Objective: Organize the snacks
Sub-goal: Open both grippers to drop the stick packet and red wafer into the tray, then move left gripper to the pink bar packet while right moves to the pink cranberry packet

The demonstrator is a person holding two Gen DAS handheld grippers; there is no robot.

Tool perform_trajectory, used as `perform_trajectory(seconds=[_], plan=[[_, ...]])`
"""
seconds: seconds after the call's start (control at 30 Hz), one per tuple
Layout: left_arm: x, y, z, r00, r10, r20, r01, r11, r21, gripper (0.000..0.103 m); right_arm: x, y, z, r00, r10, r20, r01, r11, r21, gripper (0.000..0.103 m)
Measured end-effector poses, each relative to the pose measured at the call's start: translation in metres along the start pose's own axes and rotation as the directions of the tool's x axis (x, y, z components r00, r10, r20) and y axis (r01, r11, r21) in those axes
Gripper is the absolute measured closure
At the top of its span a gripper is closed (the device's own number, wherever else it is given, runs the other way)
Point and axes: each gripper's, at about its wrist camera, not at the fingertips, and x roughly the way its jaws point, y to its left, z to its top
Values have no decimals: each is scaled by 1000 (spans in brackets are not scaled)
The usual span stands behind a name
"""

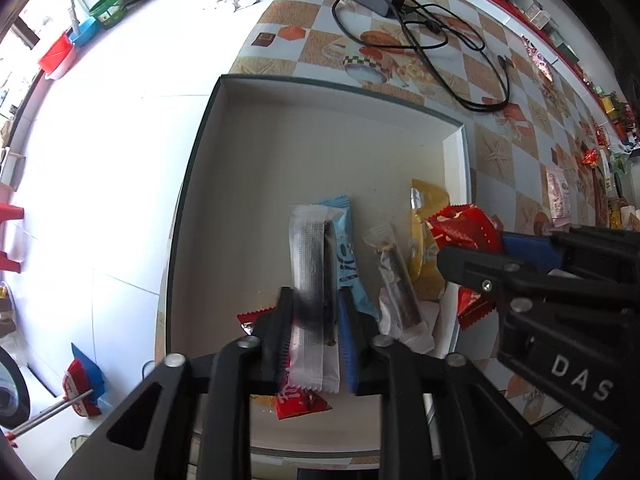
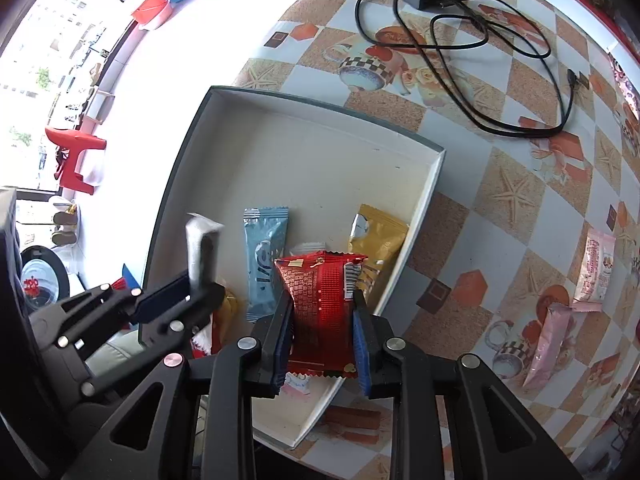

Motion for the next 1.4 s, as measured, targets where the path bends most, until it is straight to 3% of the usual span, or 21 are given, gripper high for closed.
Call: perform_trajectory(seconds=[0.1,0.13,0.17,0.2,0.23,0.3,0.4,0.47,0.8,1.13,1.4], plan=[[1,0,-4,1000,20,0,-20,1000,-3,31,4,2,1,1000,-3,-17,3,1000,3,75],[-1,0,-5,999,31,9,-31,1000,-2,25,6,1,2,1000,-2,-21,2,1000,6,75],[-3,0,-5,999,40,18,-40,999,0,25,6,1,2,1000,-2,-22,3,1000,8,74],[-4,0,-5,999,42,18,-43,999,4,24,8,1,2,1000,-5,-22,6,1000,9,65],[-4,-1,-5,999,44,14,-44,999,6,24,8,0,1,1000,-10,-19,10,1000,12,38],[-3,-2,-4,999,46,5,-46,999,7,24,4,-2,-1,1000,-12,-4,12,1000,22,12],[-4,-6,-3,999,50,0,-50,999,13,24,2,-10,-4,999,-35,-7,35,999,41,11],[-5,-11,-2,999,53,-3,-53,998,25,24,2,-20,-7,999,-52,-14,53,997,60,0],[-9,-51,1,999,52,-4,-51,993,103,24,-3,-99,-40,994,-100,-49,108,972,210,0],[-6,-104,3,999,48,-20,-43,978,205,24,2,-182,-83,988,-121,-99,149,919,364,0],[-3,-119,-1,998,55,-42,-43,971,234,24,10,-240,-112,987,-102,-127,152,857,492,0]])
